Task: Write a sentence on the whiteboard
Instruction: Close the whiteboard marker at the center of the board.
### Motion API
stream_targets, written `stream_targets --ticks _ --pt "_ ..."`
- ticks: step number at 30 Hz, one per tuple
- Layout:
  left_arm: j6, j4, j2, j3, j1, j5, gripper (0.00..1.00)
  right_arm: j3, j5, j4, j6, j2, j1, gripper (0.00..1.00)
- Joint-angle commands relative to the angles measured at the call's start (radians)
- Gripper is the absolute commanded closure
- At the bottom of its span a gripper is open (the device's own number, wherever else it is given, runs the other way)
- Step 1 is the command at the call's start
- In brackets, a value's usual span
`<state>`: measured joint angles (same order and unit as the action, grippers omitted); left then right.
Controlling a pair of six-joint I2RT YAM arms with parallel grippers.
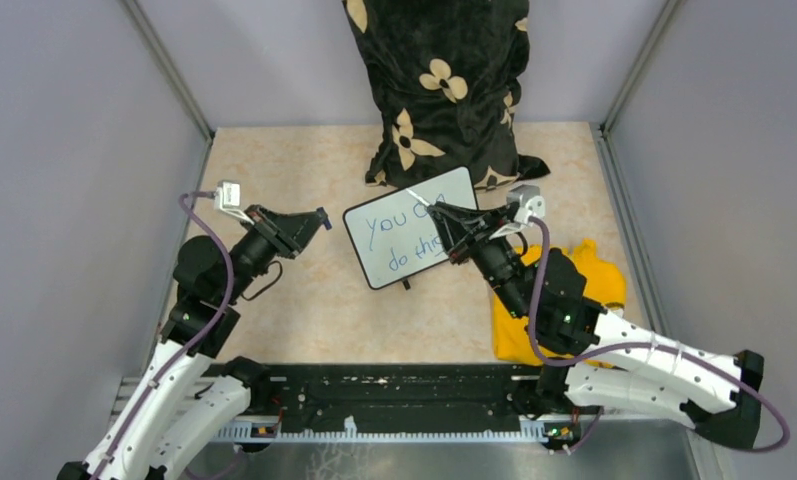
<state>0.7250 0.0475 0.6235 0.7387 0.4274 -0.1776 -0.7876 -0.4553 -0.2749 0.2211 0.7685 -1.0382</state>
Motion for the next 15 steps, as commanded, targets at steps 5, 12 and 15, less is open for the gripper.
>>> stream_targets --ticks 5,12,15 --pt "0.201 -0.352 -0.032 -0.045 0.002 -0.048 1.0 0.076 -0.318 -0.7 -0.63 0.082 -0.399 1.0" --pt "0.353 -0.465 -0.033 -0.053 0.002 -0.084 1.0 0.118 -0.341 -1.264 -1.136 0.333 -0.569 1.0" --pt "0.415 -0.5 -0.023 -0.049 0.002 -0.111 1.0 0.126 -0.33 -1.381 -1.209 0.41 -0.577 1.0"
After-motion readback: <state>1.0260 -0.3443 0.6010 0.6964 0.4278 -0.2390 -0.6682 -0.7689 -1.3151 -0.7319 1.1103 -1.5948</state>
